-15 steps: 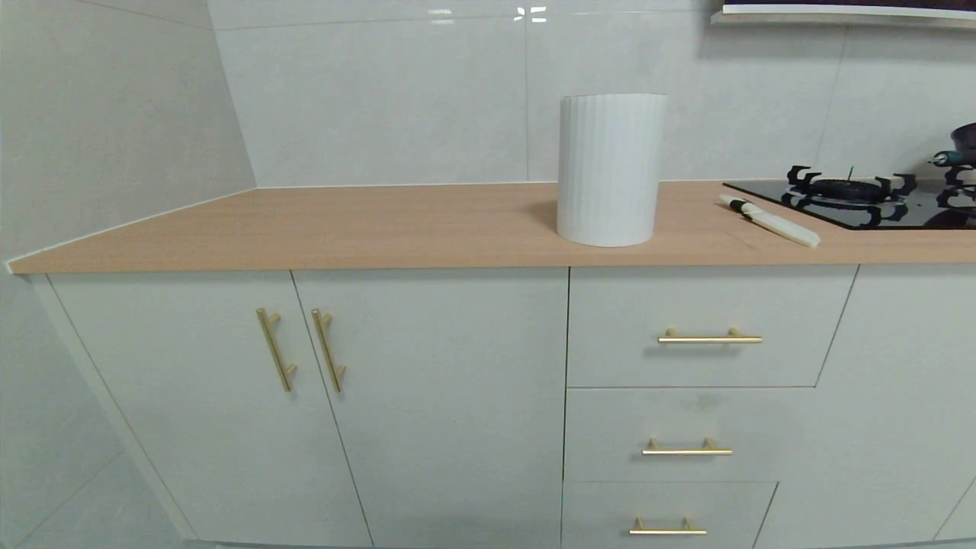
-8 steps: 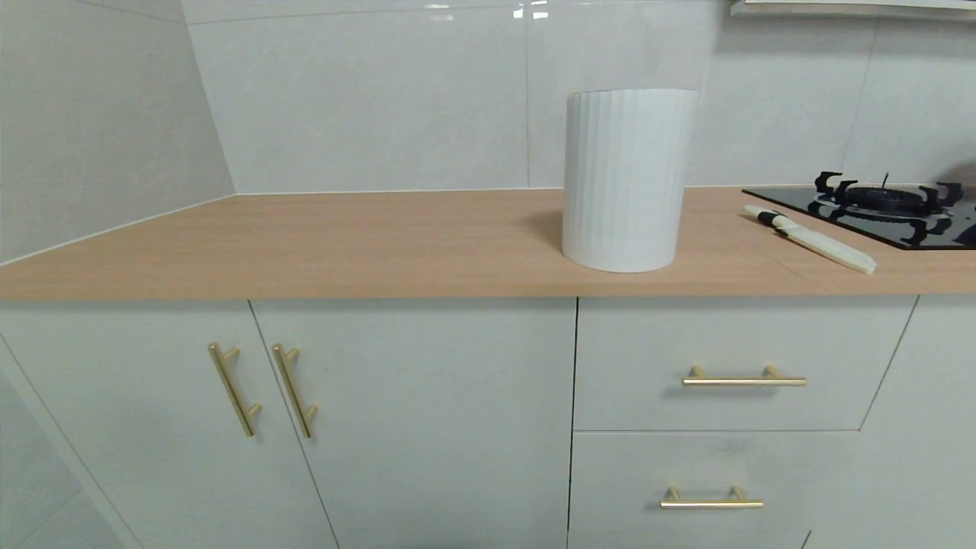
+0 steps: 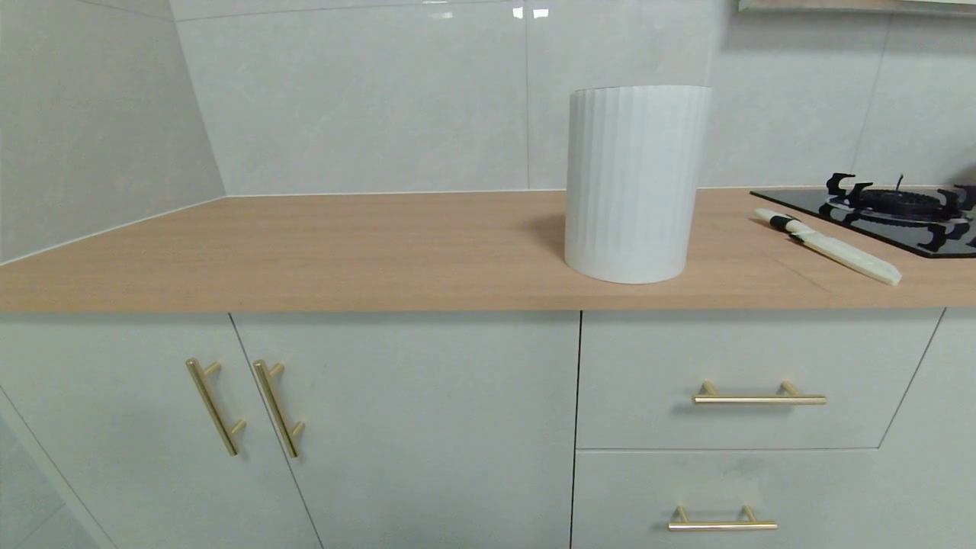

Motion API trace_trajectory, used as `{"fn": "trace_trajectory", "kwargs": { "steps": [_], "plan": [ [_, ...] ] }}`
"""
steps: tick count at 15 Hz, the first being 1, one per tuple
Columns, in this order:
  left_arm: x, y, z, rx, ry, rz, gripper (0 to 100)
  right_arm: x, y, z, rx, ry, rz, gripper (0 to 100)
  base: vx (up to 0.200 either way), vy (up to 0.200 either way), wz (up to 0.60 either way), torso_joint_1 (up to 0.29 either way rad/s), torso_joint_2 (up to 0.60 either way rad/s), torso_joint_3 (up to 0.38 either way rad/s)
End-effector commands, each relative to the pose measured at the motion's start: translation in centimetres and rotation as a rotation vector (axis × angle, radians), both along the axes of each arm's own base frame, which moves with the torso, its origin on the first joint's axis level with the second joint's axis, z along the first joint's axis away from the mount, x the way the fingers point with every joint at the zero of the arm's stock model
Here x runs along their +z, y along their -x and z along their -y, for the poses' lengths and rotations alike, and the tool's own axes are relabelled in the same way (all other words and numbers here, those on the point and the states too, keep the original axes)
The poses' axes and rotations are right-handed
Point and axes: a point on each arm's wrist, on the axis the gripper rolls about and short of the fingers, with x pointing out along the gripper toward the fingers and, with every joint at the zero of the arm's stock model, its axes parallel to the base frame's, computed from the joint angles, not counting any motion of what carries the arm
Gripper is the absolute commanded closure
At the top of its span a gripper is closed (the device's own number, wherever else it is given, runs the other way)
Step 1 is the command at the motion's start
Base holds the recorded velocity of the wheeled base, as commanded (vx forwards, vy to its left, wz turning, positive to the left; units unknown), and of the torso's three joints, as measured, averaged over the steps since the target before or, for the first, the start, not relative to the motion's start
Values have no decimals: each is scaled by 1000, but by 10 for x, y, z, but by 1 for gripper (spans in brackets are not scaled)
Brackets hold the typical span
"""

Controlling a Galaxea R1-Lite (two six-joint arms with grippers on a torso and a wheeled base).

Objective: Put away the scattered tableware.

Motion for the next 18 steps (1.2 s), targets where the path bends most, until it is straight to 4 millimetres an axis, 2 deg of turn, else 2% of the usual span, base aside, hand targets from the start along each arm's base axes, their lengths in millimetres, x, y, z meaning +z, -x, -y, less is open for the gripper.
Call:
{"fn": "trace_trajectory", "kwargs": {
  "steps": [1, 13, 18],
  "plan": [
    [0, 0, 0, 1, 1, 0, 0, 0, 0, 0, 0, 0, -1, 0, 0, 0, 0, 0, 0, 0],
    [0, 0, 0, 1, 1, 0, 0, 0, 0, 0, -1, 0, -1, 0, 0, -200, 0, 3, 3, 3],
    [0, 0, 0, 1, 3, 2, 0, 0, 0, 0, -1, 0, -1, 0, 0, 0, 0, 0, 0, 0]
  ]
}}
